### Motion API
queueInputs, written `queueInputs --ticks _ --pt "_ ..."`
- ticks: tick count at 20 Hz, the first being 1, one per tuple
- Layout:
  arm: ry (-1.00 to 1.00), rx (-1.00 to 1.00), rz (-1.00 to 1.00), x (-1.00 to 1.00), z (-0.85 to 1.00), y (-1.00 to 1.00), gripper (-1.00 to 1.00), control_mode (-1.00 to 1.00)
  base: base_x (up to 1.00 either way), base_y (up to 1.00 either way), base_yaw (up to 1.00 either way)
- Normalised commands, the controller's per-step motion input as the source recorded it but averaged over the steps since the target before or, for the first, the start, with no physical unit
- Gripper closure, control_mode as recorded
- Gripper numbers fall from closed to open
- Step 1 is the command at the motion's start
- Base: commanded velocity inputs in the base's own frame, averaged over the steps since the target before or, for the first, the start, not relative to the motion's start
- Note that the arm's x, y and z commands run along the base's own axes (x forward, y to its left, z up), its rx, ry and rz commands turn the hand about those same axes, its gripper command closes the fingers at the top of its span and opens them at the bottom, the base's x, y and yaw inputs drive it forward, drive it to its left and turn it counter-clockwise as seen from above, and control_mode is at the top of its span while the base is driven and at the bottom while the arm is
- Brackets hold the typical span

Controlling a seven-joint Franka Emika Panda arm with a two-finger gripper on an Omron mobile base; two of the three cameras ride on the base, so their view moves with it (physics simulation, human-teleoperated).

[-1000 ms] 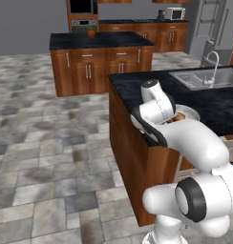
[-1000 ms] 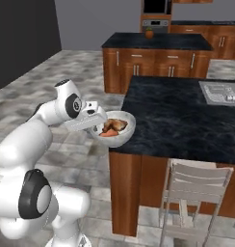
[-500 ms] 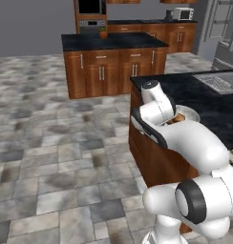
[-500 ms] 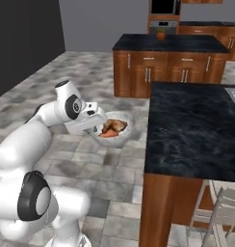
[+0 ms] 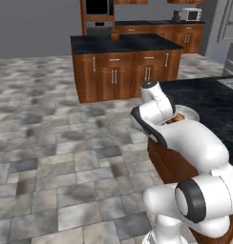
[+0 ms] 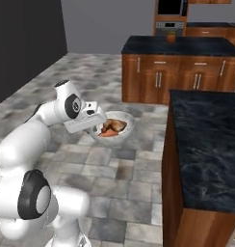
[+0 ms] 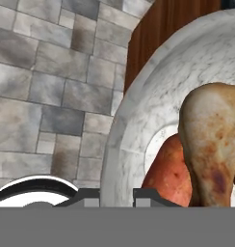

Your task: Pick the chicken drumstick and sweet potato from their plates and place them in the bowl. Then put the bowl in the fridge.

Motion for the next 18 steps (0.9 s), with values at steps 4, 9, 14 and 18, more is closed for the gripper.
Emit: queueInputs --ticks 4,9,14,18 --pt "0.00 0.00 0.00 0.00 0.00 0.00 1.00 1.00 0.77 0.50 -0.09" --pt "0.00 0.00 0.00 0.00 0.00 0.00 1.00 1.00 0.86 0.41 -0.08" --pt "0.00 0.00 0.00 0.00 0.00 0.00 1.00 1.00 0.86 0.41 -0.10" --pt "0.00 0.00 0.00 0.00 0.00 0.00 1.00 1.00 0.86 0.41 -0.10"
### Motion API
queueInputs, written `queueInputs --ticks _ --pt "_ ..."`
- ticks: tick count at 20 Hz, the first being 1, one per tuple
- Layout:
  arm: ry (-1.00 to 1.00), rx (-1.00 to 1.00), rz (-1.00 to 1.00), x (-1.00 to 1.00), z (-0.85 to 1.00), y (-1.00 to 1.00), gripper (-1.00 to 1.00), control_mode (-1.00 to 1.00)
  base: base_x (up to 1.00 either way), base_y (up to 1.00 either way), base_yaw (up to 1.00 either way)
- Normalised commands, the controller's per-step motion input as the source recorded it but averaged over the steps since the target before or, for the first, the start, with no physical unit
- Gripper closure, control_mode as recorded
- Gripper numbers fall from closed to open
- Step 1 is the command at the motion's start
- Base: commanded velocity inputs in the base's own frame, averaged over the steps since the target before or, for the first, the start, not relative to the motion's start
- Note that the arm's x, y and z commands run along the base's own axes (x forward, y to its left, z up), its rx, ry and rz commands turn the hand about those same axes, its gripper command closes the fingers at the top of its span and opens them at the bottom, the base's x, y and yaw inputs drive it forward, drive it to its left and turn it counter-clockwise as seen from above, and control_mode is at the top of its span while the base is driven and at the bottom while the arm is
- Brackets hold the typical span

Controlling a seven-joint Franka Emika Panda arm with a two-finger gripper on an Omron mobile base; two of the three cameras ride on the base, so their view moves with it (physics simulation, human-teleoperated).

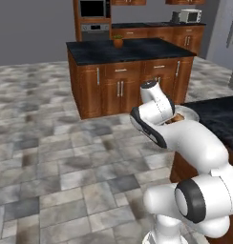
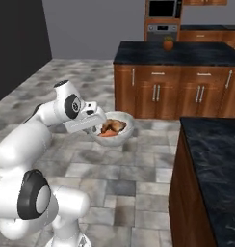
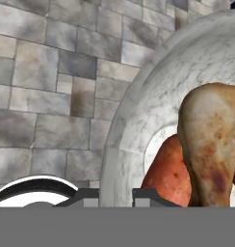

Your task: Pick the chicken drumstick and sweet potato from their plates and place them in the bowl. Then put the bowl in the fridge.

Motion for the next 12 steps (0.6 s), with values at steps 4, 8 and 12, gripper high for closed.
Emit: queueInputs --ticks 4,8,12 --pt "0.00 0.00 0.00 0.00 0.00 0.00 1.00 1.00 0.89 0.36 -0.14" --pt "0.00 0.00 0.00 0.00 0.00 0.00 1.00 1.00 0.91 0.30 -0.22" --pt "0.00 0.00 0.00 0.00 0.00 0.00 1.00 1.00 0.91 0.30 -0.22"
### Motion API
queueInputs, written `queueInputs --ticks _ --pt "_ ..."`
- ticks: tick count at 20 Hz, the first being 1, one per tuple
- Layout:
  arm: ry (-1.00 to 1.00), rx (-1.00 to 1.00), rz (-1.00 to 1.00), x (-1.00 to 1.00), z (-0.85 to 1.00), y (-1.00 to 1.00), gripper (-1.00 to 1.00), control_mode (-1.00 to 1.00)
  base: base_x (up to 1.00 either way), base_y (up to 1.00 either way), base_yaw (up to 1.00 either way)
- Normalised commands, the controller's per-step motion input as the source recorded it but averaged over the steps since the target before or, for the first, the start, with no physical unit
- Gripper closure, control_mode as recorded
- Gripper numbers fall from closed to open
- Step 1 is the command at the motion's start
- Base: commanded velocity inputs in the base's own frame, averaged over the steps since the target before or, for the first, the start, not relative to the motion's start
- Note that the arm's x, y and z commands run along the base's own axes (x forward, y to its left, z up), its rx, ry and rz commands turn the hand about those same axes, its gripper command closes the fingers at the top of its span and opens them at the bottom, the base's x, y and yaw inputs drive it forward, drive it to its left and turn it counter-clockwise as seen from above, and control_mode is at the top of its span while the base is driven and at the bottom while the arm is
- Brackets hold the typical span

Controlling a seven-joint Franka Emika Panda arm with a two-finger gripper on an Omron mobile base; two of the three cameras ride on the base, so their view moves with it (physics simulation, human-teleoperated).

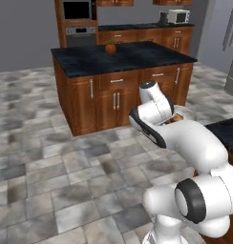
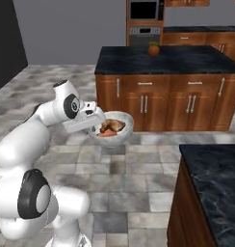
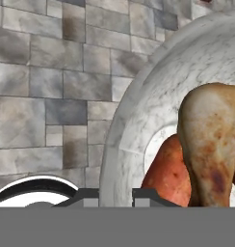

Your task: Pick the chicken drumstick and sweet potato from their plates and place them in the bowl. Then put the bowl in the fridge.

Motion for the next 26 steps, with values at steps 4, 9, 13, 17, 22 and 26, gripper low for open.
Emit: queueInputs --ticks 4,9,13,17,22,26 --pt "0.00 0.00 0.00 0.00 0.00 0.00 1.00 1.00 0.91 0.31 -0.21" --pt "0.00 0.00 0.00 0.00 0.00 0.00 1.00 1.00 0.89 0.30 -0.24" --pt "0.00 0.00 0.00 0.00 0.00 0.00 1.00 1.00 0.78 0.32 -0.38" --pt "0.00 0.00 0.00 0.00 0.00 0.00 1.00 1.00 0.76 0.33 -0.41" --pt "0.00 0.00 0.00 0.00 0.00 0.00 1.00 1.00 0.75 0.33 -0.41" --pt "0.00 0.00 0.00 0.00 0.00 0.00 1.00 1.00 0.74 0.33 -0.42"
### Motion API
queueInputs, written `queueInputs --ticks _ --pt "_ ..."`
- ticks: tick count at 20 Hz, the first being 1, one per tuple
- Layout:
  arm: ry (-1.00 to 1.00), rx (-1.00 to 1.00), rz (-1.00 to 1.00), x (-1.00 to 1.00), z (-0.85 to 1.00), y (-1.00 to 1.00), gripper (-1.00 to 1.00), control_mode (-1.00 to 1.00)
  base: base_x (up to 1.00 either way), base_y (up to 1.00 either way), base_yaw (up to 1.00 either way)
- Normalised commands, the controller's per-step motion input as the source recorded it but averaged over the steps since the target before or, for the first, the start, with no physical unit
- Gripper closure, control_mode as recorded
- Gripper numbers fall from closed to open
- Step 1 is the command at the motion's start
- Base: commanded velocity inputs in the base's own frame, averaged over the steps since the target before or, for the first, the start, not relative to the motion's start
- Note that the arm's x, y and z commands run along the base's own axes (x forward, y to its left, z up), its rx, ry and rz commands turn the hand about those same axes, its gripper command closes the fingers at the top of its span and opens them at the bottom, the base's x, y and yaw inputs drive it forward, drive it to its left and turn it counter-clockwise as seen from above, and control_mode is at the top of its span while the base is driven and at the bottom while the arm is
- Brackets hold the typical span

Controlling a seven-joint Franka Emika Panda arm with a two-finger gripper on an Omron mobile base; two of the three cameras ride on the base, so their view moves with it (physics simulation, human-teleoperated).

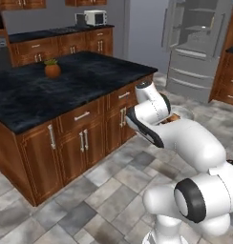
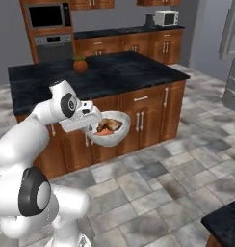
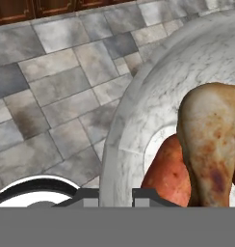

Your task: Pick the chicken drumstick and sweet potato from their plates and place them in the bowl. Then put the bowl in the fridge.

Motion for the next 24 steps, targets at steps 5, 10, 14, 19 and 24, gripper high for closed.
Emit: queueInputs --ticks 5,10,14,19,24 --pt "0.00 0.00 0.00 0.00 0.00 0.00 1.00 1.00 0.75 0.33 -0.41" --pt "0.00 0.00 0.00 0.00 0.00 0.00 1.00 1.00 0.75 0.32 -0.39" --pt "0.00 0.00 0.00 0.00 0.00 0.00 1.00 1.00 0.67 0.32 -0.47" --pt "0.00 0.00 0.00 0.00 0.00 0.00 1.00 1.00 0.60 0.30 -0.53" --pt "0.00 0.00 0.00 0.00 0.00 0.00 1.00 1.00 0.61 0.28 -0.49"
